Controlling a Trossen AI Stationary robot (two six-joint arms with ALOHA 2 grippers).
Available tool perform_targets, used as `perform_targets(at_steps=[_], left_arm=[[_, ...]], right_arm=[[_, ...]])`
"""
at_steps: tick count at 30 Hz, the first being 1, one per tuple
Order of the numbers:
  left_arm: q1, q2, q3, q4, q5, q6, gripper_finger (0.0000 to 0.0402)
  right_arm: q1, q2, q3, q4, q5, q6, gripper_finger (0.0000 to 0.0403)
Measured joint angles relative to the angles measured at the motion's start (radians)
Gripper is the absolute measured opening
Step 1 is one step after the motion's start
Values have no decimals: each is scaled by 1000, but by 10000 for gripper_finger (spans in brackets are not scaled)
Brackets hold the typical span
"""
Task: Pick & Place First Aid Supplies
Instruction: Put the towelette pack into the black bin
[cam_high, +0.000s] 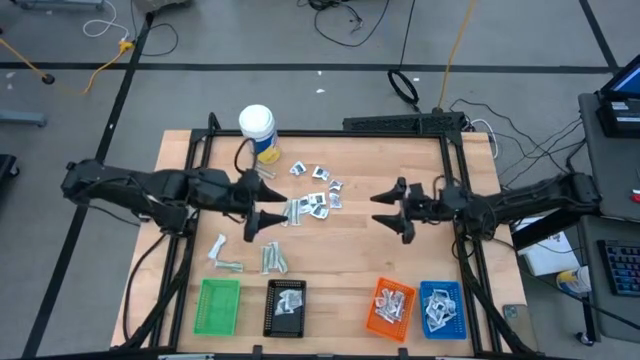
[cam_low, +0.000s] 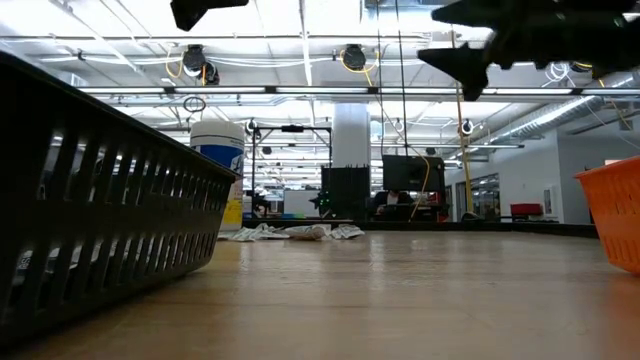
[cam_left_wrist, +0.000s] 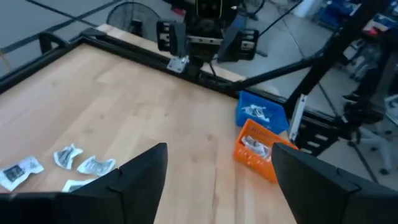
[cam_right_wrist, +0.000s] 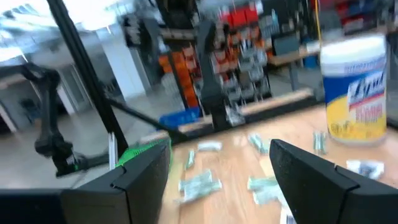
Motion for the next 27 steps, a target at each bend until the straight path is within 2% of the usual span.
perform_targets(at_steps=[6,9,14,17,21,27], left_arm=[[39,-64,-15,-28,83,37,286],[55,-89,-15,-23,101,52,288],[83,-115,-15,-30,129,51,295],[99,-124,-13,-23,134,50,296],[118,-124,-13,-13,149,42,296],[137,-124,-13,11,149,-3,296]], right_arm=[[0,-30,-212,292,1,-14,270],[-5,-58,-267,309,10,-29,268],[-24,-150,-310,310,108,-101,271],[-46,-223,-326,266,161,-151,271],[-81,-352,-326,77,235,-165,268],[-124,-568,-326,-158,239,-187,271]])
